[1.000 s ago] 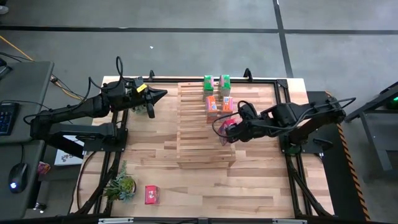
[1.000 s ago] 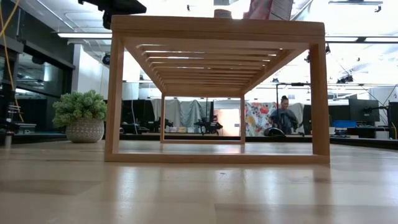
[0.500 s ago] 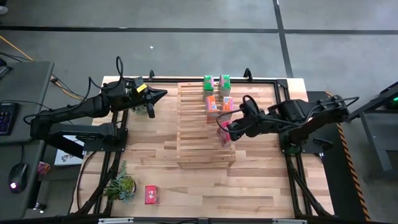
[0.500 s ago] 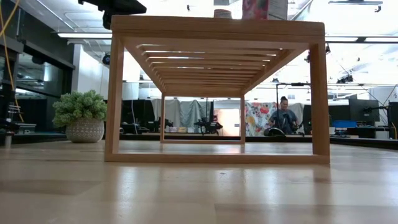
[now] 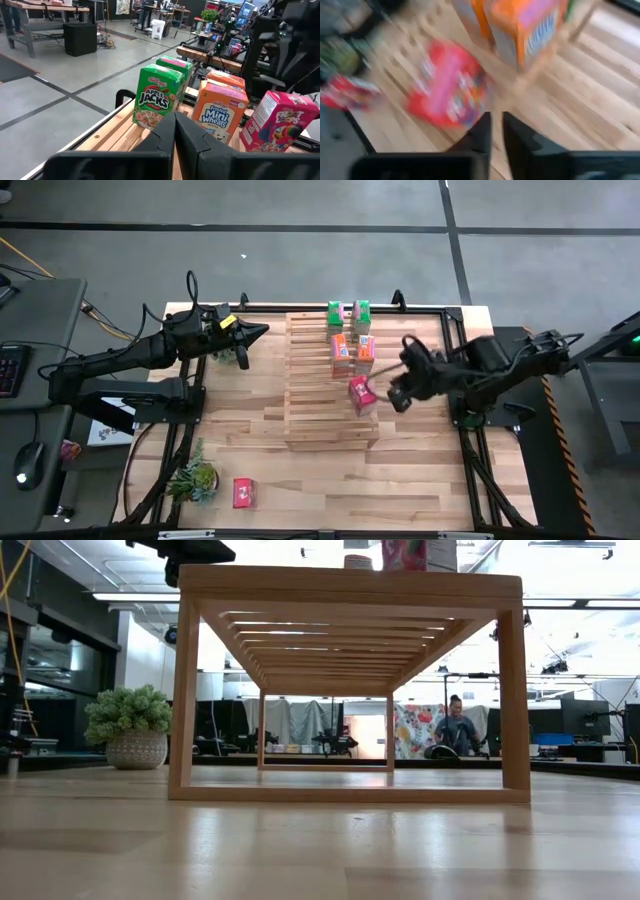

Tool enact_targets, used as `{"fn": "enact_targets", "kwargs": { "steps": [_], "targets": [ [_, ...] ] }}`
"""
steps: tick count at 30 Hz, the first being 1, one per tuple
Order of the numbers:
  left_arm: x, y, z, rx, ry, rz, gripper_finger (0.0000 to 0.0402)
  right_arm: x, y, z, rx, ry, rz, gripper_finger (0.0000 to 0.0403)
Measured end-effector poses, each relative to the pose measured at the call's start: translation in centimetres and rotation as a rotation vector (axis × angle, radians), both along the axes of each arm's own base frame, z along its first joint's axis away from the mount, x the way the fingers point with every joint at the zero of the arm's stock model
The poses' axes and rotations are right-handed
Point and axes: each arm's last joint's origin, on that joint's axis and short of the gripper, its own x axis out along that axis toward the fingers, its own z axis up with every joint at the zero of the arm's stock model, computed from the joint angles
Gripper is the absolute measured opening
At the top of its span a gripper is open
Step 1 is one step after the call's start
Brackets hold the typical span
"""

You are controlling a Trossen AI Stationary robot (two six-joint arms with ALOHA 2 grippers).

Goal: Stack cereal on shelf
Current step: Put the top red cereal box on the shelf

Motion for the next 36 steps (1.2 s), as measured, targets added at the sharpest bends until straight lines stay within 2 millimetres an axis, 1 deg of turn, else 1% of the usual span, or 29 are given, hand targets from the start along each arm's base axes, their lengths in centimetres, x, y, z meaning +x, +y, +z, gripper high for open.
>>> {"fn": "enact_targets", "kwargs": {
  "steps": [1,2,5,8,10,15,18,24,36],
  "targets": [
    [0.0,0.0,0.0,0.0,0.0,0.0,0.0001,-0.1,0.2,-0.6,0.003,0.037,0.012,0.002],
    [0.0,0.0,0.0,0.0,0.0,0.0,0.0001,-0.2,0.4,-1.3,0.009,0.073,0.026,0.0014],
    [0.0,0.0,0.0,0.001,-0.001,0.004,0.0,-0.2,0.9,-3.7,0.056,0.123,0.035,0.002],
    [0.0,0.0,0.0,0.001,-0.001,0.006,0.0,0.3,1.2,-5.7,0.078,0.06,0.004,0.0004],
    [0.0,0.0,0.0,0.0,0.0,0.006,0.0001,0.7,1.2,-6.9,0.068,0.014,-0.027,0.0006],
    [0.0,0.0,0.0,0.001,-0.001,0.007,0.0001,1.2,1.2,-8.6,0.06,-0.054,-0.1,0.0002],
    [0.0,0.0,0.0,0.0,-0.001,0.007,0.0,1.7,1.5,-8.8,0.095,-0.088,-0.093,0.0001],
    [0.0,0.0,0.0,0.001,0.0,0.007,0.0001,2.0,1.6,-8.6,0.123,-0.136,-0.099,0.0],
    [0.0,0.0,0.0,0.001,0.0,0.007,0.0001,2.4,1.9,-8.4,0.175,-0.164,-0.076,0.0]
  ]
}}
